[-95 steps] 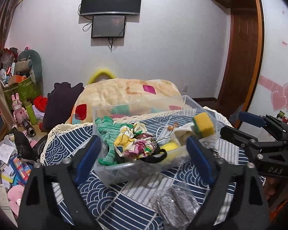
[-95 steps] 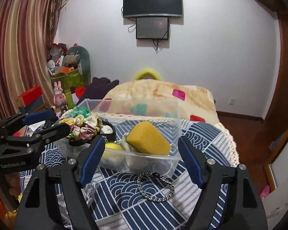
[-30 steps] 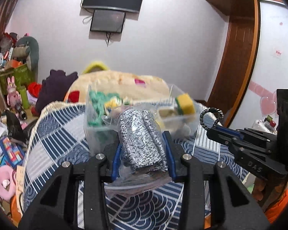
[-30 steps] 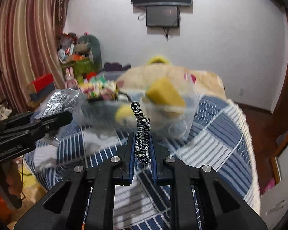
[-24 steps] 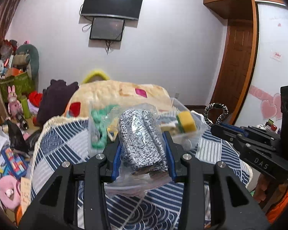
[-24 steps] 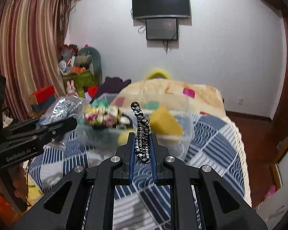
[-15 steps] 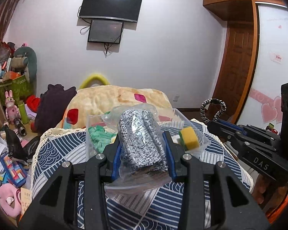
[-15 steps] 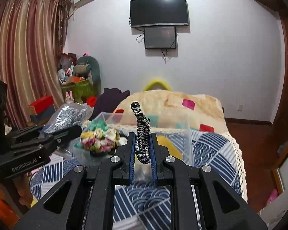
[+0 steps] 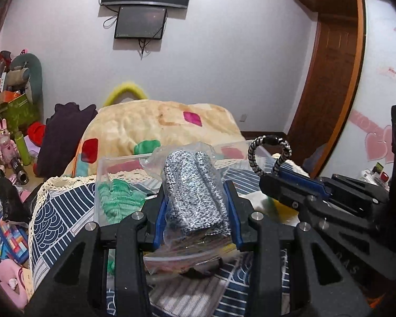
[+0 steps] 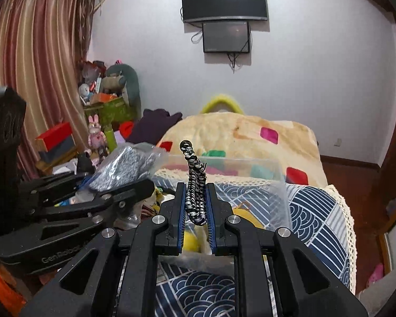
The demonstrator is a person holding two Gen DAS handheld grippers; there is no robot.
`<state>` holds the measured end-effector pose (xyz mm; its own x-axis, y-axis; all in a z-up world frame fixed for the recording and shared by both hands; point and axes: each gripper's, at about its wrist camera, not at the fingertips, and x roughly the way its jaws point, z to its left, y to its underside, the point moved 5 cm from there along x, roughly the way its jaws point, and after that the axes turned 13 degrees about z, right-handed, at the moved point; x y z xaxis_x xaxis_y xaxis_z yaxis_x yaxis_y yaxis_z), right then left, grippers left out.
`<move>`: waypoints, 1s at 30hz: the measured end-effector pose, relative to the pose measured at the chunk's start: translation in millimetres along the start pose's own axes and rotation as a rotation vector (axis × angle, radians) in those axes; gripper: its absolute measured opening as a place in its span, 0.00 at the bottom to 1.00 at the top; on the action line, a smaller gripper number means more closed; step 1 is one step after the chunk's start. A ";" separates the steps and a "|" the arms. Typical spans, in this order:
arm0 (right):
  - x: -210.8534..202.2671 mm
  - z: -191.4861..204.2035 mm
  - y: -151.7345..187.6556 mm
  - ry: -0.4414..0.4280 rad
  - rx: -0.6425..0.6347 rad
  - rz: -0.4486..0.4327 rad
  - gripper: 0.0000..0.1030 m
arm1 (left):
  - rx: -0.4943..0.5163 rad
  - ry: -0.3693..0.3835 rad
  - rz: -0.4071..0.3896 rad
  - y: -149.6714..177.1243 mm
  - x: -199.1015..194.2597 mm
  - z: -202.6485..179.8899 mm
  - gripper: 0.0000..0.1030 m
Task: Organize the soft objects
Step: 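Lower the cord and bagged knit into the clear box and release both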
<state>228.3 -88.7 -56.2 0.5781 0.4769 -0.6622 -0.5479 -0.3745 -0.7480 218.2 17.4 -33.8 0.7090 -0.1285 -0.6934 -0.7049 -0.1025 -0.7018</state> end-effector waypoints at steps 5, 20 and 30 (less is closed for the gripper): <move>18.5 -1.7 -4.6 0.008 -0.009 0.042 0.13 | -0.020 -0.010 0.045 -1.0 17.3 8.4 0.38; 14.1 -11.1 -6.2 0.017 0.020 0.033 0.40 | -0.046 0.005 0.030 4.0 2.8 16.5 0.56; -29.9 1.4 -3.7 0.044 -0.033 -0.053 0.40 | 0.075 -0.080 -0.088 16.3 -56.5 -10.1 0.57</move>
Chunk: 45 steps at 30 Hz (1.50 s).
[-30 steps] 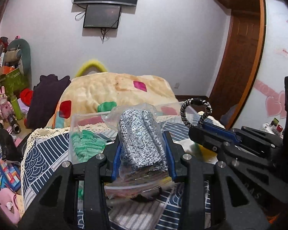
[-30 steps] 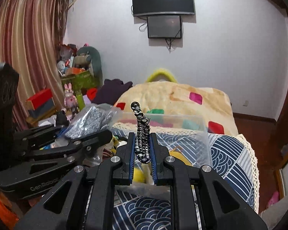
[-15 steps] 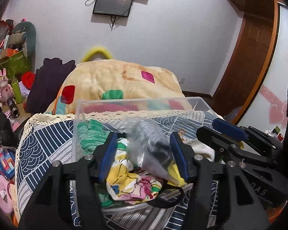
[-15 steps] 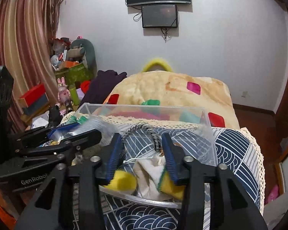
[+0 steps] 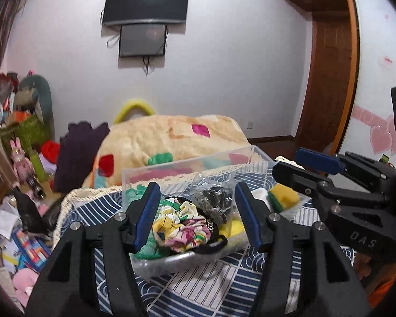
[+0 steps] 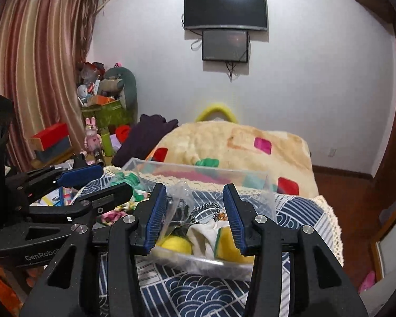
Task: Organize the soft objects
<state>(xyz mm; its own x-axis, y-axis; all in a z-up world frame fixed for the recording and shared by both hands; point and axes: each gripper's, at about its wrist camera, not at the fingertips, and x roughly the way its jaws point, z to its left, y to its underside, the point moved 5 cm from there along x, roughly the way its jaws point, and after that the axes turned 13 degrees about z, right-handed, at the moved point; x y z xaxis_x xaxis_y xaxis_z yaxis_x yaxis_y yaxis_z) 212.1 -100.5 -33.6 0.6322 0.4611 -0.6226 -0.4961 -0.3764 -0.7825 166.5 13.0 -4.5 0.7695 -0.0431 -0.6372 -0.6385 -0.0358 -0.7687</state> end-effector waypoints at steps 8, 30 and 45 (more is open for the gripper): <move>-45.1 5.7 14.5 -0.002 -0.028 -0.066 0.40 | -0.002 0.014 -0.071 18.0 -45.5 -5.4 0.63; -76.3 7.0 48.2 0.003 0.021 -0.170 0.79 | -0.037 0.043 -0.163 50.4 -81.9 -15.2 0.80; -74.3 7.8 56.3 0.010 0.023 -0.162 0.82 | -0.044 0.041 -0.157 56.8 -74.9 -10.9 0.91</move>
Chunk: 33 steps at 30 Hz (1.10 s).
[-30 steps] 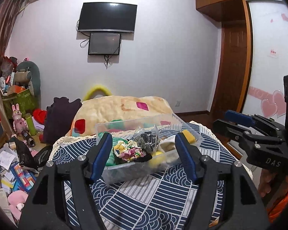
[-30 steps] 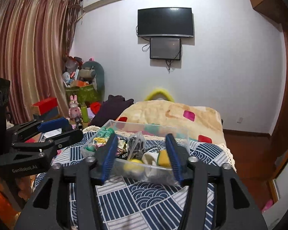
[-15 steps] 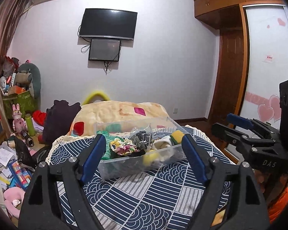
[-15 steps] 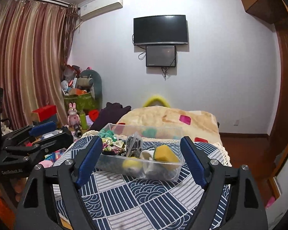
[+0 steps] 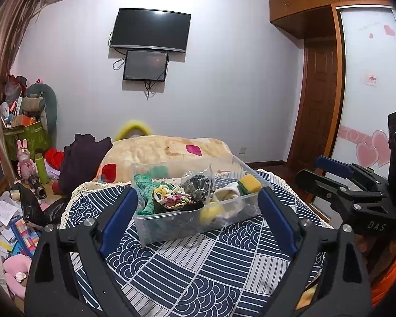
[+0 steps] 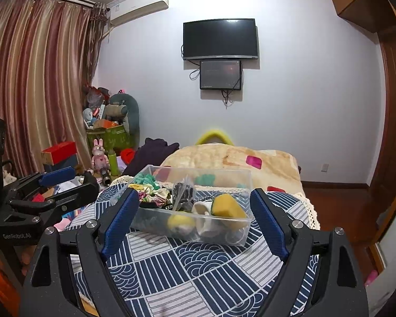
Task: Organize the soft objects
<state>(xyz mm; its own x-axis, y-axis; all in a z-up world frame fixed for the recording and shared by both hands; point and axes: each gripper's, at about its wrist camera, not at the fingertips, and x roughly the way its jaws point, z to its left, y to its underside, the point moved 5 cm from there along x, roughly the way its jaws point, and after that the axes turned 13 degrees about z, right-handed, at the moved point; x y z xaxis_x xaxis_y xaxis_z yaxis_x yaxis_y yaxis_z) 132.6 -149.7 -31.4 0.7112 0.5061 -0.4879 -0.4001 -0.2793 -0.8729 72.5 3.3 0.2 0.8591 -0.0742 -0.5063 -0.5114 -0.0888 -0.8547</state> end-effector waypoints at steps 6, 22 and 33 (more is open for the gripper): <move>-0.4 -0.9 -0.4 -0.002 0.008 -0.001 0.82 | 0.003 -0.002 0.000 0.2 0.0 -0.1 0.92; -2.6 -1.5 -0.6 -0.001 0.016 -0.004 0.82 | 0.004 -0.009 -0.010 -1.3 -5.7 0.6 0.96; -4.9 -2.4 -1.9 0.002 0.019 -0.004 0.82 | -0.008 -0.006 -0.011 -0.5 -4.2 2.4 0.99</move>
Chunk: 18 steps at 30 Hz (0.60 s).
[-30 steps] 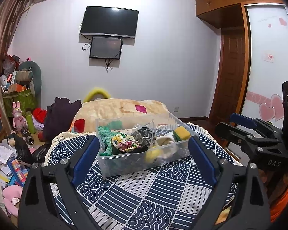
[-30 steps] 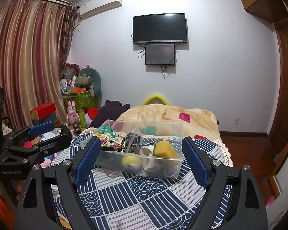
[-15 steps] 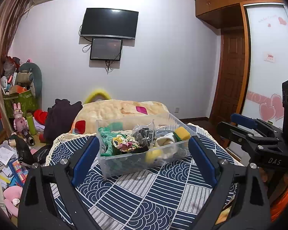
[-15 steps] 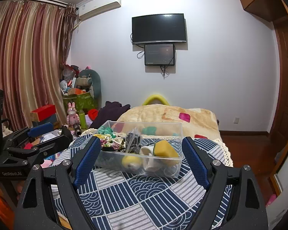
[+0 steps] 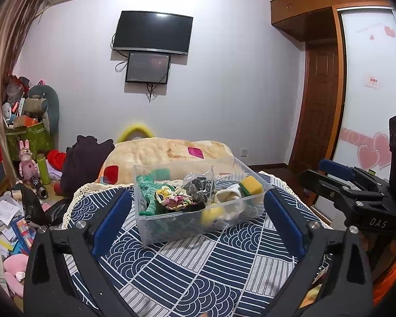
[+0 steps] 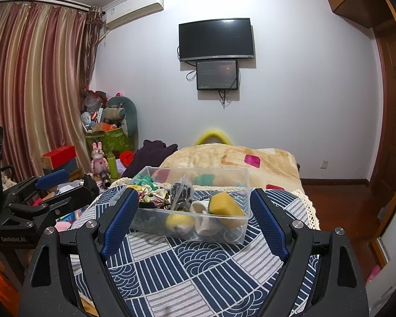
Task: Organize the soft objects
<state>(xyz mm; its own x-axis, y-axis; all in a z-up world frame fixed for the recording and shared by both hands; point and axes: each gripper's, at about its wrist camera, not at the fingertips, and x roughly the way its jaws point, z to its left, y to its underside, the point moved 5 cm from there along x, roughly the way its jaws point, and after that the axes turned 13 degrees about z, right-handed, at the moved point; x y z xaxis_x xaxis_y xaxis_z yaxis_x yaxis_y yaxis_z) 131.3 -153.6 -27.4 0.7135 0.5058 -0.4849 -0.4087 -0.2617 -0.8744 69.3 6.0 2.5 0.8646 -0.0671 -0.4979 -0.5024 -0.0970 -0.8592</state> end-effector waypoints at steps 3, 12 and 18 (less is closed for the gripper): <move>-0.2 0.2 0.0 0.001 0.000 0.000 0.82 | -0.005 0.006 0.001 0.2 0.5 0.7 0.99; -0.2 2.9 1.3 -0.001 -0.002 0.004 0.82 | -0.010 0.018 0.020 1.3 4.3 0.9 0.99; -0.4 3.5 2.9 0.000 0.000 0.004 0.82 | -0.016 0.019 0.016 2.4 3.5 -0.7 0.99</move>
<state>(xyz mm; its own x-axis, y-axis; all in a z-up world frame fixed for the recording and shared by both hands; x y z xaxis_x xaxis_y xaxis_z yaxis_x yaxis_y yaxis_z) 127.8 -151.7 -29.6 0.7118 0.5048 -0.4884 -0.4116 -0.2637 -0.8724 71.1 4.8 -1.2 0.8560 -0.0879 -0.5094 -0.5166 -0.1115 -0.8489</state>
